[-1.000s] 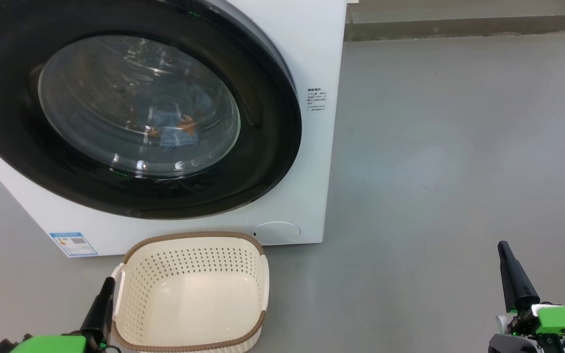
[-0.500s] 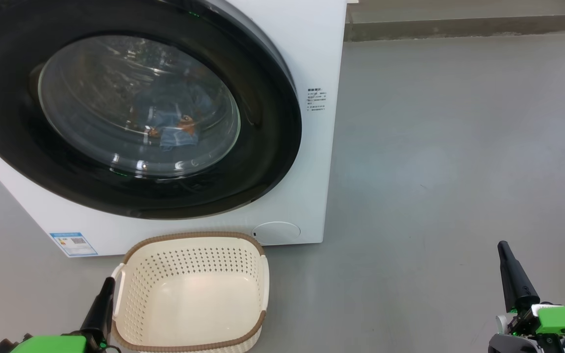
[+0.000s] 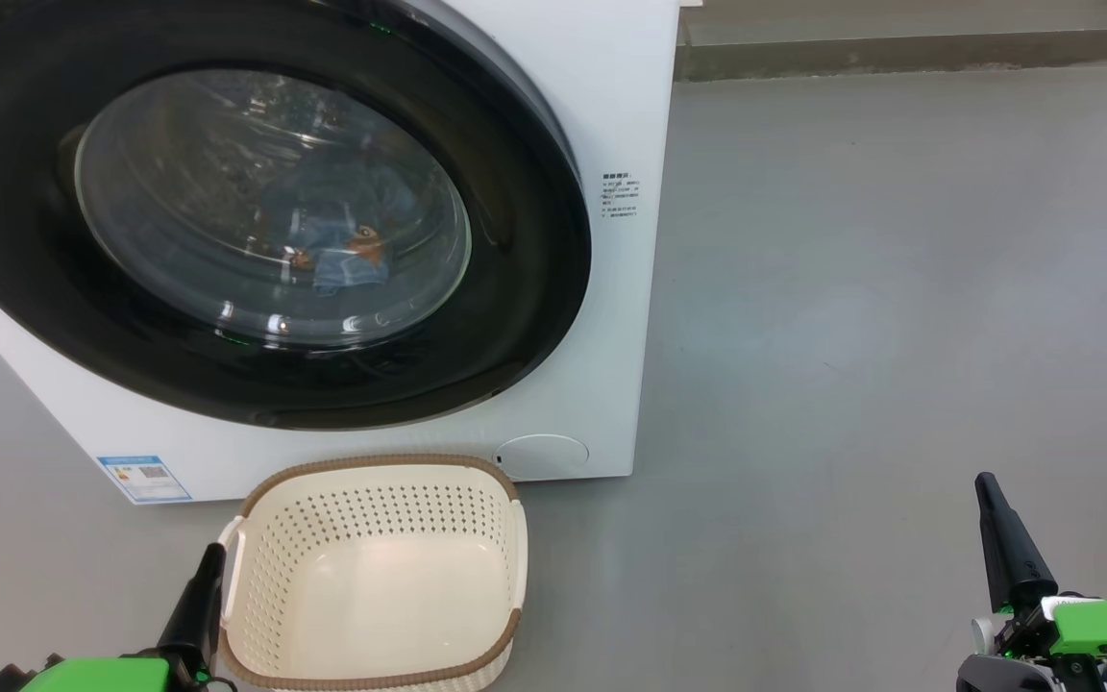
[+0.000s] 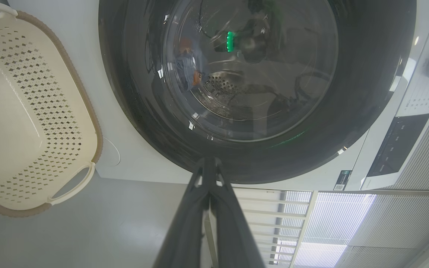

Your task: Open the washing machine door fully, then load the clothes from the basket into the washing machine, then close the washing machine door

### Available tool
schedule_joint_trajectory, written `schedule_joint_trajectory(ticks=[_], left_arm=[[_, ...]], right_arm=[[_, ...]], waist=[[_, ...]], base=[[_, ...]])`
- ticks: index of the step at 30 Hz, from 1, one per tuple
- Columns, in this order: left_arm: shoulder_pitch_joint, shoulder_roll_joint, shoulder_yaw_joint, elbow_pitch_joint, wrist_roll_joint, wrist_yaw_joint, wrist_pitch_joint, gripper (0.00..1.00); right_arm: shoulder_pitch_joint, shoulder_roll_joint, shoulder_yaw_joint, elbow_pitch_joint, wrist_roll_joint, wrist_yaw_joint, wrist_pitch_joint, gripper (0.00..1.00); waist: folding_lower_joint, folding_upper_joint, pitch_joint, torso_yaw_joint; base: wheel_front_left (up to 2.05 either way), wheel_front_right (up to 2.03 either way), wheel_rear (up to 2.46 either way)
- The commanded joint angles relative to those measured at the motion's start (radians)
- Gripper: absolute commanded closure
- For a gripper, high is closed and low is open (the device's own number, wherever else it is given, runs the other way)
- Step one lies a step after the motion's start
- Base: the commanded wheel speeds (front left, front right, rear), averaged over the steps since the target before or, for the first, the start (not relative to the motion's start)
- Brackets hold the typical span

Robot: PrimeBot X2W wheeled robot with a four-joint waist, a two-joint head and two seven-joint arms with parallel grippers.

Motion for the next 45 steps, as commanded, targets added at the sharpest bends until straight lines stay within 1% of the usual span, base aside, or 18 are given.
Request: schedule_joint_trajectory(ticks=[1,45], left_arm=[[-0.048,0.011,0.035,-0.029,-0.007,0.0,0.007,1.0],[-0.048,0.011,0.035,-0.029,-0.007,0.0,0.007,1.0]], right_arm=[[-0.041,-0.002,0.019,-0.031,0.004,0.001,0.008,1.0],[-0.041,0.0,0.017,-0.031,0.002,0.001,0.01,1.0]], waist=[[0.0,-0.0001,0.0,0.0],[0.0,-0.0001,0.0,0.0]], base=[[0.0,0.0,0.0],[0.0,0.0,0.0]])
